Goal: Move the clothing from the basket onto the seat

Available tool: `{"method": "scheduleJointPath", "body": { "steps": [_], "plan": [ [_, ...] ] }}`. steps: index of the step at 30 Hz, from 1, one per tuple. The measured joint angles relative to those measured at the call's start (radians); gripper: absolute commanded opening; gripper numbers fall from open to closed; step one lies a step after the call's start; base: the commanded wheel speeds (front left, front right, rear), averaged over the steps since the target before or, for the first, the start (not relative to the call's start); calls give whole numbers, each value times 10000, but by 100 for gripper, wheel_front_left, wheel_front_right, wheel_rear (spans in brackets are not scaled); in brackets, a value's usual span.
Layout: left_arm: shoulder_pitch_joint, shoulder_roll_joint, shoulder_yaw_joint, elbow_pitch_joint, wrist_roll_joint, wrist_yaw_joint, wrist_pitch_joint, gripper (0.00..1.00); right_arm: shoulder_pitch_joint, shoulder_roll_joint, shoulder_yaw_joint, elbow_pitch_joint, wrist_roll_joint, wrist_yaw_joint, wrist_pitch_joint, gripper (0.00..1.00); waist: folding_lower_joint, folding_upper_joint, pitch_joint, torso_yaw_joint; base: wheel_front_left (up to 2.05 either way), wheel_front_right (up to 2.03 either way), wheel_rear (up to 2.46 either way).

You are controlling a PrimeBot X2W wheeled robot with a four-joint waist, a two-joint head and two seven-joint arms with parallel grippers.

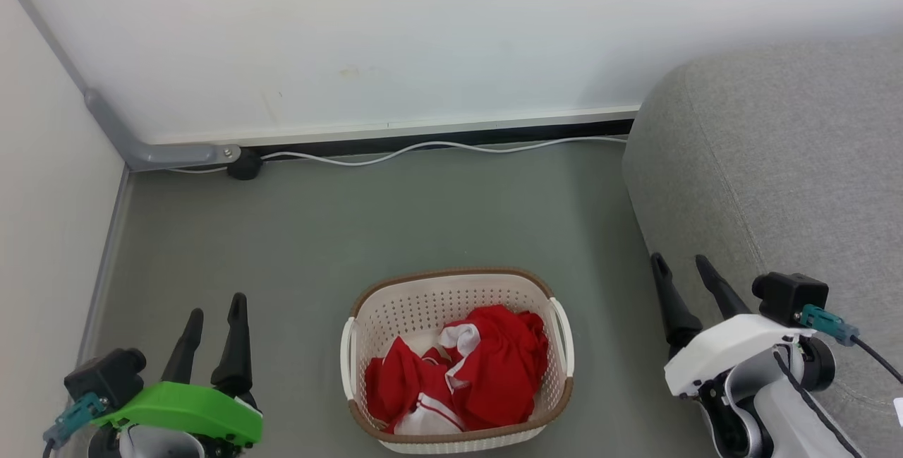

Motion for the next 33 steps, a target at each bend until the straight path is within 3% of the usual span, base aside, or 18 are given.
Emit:
{"method": "scheduleJointPath", "body": {
  "steps": [26, 33],
  "plan": [
    [253, 299, -270, -242, 3524, -102, -897, 100, -40, -71, 922, 0, -3133, -625, -894, 100, 0, 0, 16, -223, 0, 0, 0],
    [266, 301, -251, -253, 3661, -182, -965, 100, -40, -69, 955, 0, -3373, -642, -972, 100, 0, 0, 43, -278, 0, 0, 0]
  ]
}}
